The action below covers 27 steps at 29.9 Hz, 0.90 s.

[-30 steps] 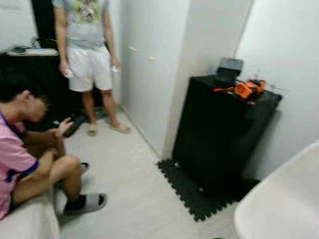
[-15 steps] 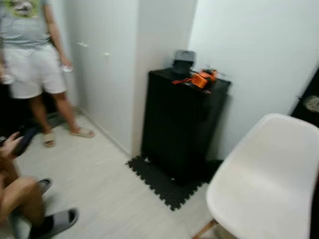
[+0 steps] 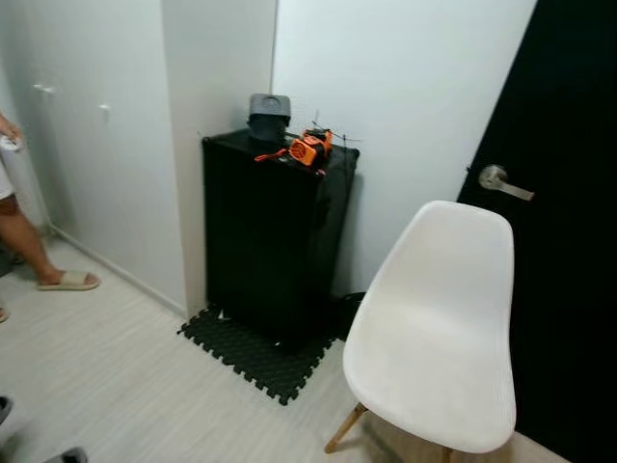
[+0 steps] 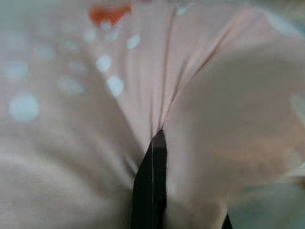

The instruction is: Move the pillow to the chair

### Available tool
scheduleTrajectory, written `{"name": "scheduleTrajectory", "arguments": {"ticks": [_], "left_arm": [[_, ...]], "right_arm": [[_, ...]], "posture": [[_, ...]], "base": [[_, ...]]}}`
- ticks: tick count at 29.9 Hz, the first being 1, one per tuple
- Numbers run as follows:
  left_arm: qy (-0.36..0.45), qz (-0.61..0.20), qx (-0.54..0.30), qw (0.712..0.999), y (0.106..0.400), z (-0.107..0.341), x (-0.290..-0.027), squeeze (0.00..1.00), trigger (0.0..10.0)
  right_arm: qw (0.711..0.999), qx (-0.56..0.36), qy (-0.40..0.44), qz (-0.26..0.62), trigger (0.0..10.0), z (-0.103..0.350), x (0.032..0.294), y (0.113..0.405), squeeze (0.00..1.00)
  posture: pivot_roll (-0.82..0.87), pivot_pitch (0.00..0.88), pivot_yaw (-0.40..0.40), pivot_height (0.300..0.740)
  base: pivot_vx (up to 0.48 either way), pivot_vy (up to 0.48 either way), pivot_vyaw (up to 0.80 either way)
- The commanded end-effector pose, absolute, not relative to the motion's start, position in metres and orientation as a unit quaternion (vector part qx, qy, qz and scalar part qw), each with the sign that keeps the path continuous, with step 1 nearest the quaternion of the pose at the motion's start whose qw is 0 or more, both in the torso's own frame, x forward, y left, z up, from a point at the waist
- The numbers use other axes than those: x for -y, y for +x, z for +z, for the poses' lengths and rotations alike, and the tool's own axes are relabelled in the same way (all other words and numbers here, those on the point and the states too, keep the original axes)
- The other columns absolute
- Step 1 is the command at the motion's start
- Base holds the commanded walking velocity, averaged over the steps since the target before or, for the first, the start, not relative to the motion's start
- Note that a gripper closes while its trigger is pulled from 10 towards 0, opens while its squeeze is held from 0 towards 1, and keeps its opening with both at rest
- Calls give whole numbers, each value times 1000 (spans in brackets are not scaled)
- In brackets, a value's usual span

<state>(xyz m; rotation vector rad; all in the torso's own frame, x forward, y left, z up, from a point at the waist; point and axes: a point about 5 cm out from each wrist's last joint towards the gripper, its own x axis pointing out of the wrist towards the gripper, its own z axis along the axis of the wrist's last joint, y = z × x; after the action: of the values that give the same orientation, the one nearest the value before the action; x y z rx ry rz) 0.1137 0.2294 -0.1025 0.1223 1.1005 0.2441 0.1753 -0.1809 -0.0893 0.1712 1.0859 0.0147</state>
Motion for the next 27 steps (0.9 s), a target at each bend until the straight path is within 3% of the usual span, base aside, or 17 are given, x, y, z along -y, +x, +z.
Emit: {"name": "scheduleTrajectory", "arguments": {"ticks": [1,2,3,5,7,9,10,13,16,22,24,25,26,27], "left_arm": [[49,108,-517,847,117,-102,-225,0,10000],[45,107,-517,848,117,-103,-225,0,10000],[45,107,-517,848,117,-103,-225,0,10000],[41,102,-517,849,117,-103,-224,0,10000],[39,100,-516,850,117,-103,-224,0,10000],[28,89,-513,854,119,-102,-221,0,10000],[28,89,-513,854,119,-102,-221,0,10000],[22,83,-507,858,122,-102,-220,0,10000],[21,82,-505,859,124,-101,-219,0,10000],[19,80,-504,860,124,-101,-218,0,10000],[18,80,-504,860,124,-101,-218,0,10000],[18,80,-504,860,124,-101,-218,0,10000],[18,79,-504,860,123,-102,-218,0,10000],[18,79,-504,860,123,-102,-218,0,10000]], "right_arm": [[869,-469,155,36,10000,-79,170,195,0],[878,-414,226,80,10000,-65,160,216,0],[878,-414,226,80,10000,-65,160,216,0],[871,-313,323,199,10000,-30,143,255,0],[862,-280,346,243,10000,-16,139,266,0],[800,-151,383,435,10000,39,128,293,0],[800,-151,383,435,10000,39,128,293,0],[724,-11,356,591,10000,110,116,306,0],[701,50,346,622,10000,141,112,310,0],[722,114,332,596,10000,168,109,325,0],[808,100,284,506,10000,166,104,348,0],[808,100,284,506,10000,166,104,348,0],[839,82,269,466,10000,162,102,357,0],[839,82,269,466,10000,162,102,357,0]], "posture": [[80,21,-58,740],[80,21,-58,740],[80,21,-58,740],[68,23,-49,740],[68,23,-49,740],[65,23,-46,740],[65,23,-46,740],[68,24,-45,740],[70,22,-48,740],[74,22,-50,740],[74,23,-50,740],[74,23,-50,740],[74,23,-50,740],[74,23,-50,740]], "base": [[0,0,0],[0,0,0],[0,0,0],[0,0,0],[0,0,0],[0,0,0],[0,0,0],[275,0,0],[295,0,0],[331,0,0],[366,0,0],[375,0,0],[386,0,0],[386,0,0]]}}
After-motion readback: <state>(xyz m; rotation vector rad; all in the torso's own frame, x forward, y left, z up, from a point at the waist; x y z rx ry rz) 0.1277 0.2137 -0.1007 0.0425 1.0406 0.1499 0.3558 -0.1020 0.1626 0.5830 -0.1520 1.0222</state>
